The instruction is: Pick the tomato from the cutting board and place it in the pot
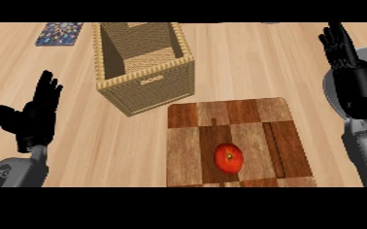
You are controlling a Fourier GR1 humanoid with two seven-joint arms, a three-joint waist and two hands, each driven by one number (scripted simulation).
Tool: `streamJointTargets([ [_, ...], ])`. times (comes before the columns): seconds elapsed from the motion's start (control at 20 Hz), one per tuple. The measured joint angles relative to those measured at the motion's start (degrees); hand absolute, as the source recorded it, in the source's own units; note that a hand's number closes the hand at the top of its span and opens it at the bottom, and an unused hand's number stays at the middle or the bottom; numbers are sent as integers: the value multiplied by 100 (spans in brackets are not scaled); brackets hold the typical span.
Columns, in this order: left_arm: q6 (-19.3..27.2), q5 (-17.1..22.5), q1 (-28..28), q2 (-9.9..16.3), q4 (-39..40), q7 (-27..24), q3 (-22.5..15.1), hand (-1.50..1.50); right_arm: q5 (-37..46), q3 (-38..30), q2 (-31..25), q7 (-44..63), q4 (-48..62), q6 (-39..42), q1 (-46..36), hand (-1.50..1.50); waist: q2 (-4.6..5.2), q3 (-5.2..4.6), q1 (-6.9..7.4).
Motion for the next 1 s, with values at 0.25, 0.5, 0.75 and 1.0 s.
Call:
streamJointTargets([
  [0.25, -505, -186, 40, 36, -35, 250, -528, 0, 409, 711, 648, 891, -241, -550, 503, 150, -36, -86, -120],
  [0.5, -951, -252, 199, -58, 6, 468, -1075, 0, 1713, 936, 666, 1230, -280, -1869, 965, -150, -88, -151, -461],
  [0.75, -1212, -263, 204, -105, -25, 596, -1316, 0, 2809, 1478, 1618, 903, -1186, -3508, 1473, -150, -139, -127, -470],
  [1.0, -1287, -327, 195, -174, -186, 733, -1476, 0, 4312, 2412, 2134, 1720, -2037, -3995, 2332, -150, -123, -131, -327],
])
